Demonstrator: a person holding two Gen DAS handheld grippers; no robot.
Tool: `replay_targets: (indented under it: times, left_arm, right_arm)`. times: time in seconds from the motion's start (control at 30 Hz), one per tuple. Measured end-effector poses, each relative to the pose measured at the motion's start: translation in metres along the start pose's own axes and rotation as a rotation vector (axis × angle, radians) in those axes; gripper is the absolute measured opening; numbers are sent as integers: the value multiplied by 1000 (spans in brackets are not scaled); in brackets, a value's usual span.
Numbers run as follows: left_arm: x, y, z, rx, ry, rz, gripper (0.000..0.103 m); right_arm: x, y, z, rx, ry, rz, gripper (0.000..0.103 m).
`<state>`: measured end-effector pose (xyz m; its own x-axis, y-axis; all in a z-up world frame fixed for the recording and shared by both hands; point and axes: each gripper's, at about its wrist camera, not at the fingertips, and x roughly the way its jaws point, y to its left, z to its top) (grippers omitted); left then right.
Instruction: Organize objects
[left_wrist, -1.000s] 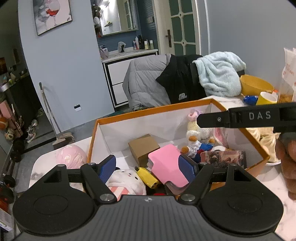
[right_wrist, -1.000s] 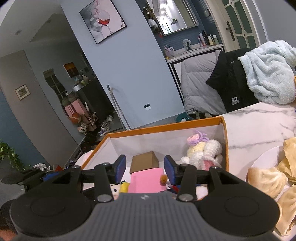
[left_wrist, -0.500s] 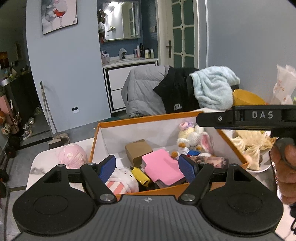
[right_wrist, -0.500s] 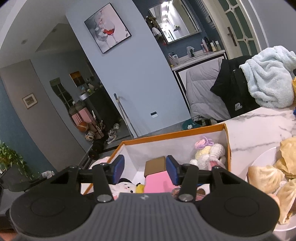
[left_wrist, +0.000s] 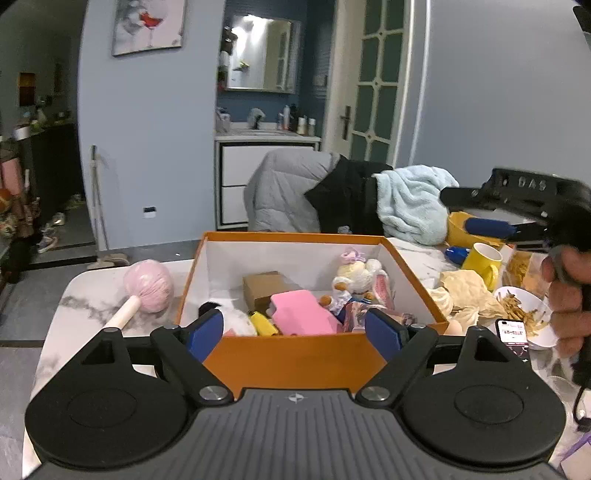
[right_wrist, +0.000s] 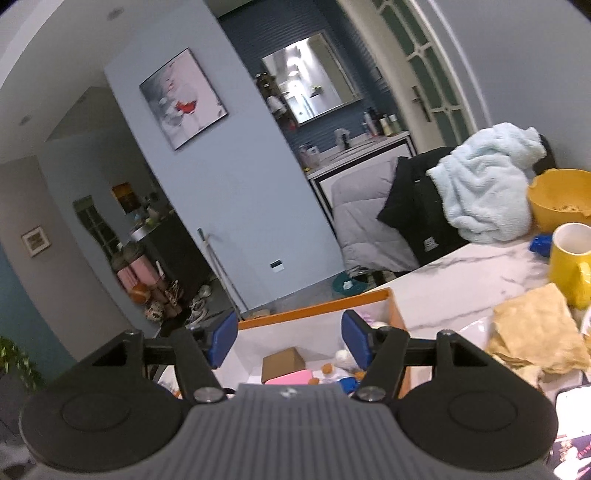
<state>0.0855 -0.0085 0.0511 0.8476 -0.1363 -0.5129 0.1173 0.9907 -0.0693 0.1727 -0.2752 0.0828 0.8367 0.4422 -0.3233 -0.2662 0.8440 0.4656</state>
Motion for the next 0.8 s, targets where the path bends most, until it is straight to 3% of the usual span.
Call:
replay_targets:
  times: [0.1, 0.23, 0.37, 0.53, 0.7, 0.8]
  left_arm:
    - [-7, -3, -11, 9, -13, 37, 100]
    - [-12, -7, -13, 50, -27, 32, 100]
    - [-15, -4, -12, 19, -41, 17, 102]
    - [-11, 4, -13, -35, 16, 16, 102]
    - [-3, 5, -19, -10, 14, 116, 102]
    - [8, 6, -25, -1, 54, 174, 102]
  right_arm:
    - [-12, 6, -1, -22, -12, -14, 79]
    - [-26, 23, -13, -88, -11, -23, 93]
    - [-35, 48, -35, -231, -8, -48, 96]
    - [-44, 69, -62, -341, -21, -82, 102]
    - [-36, 83, -84, -415, 33, -103, 102]
    - [-29, 90, -93, -450, 50, -139, 102]
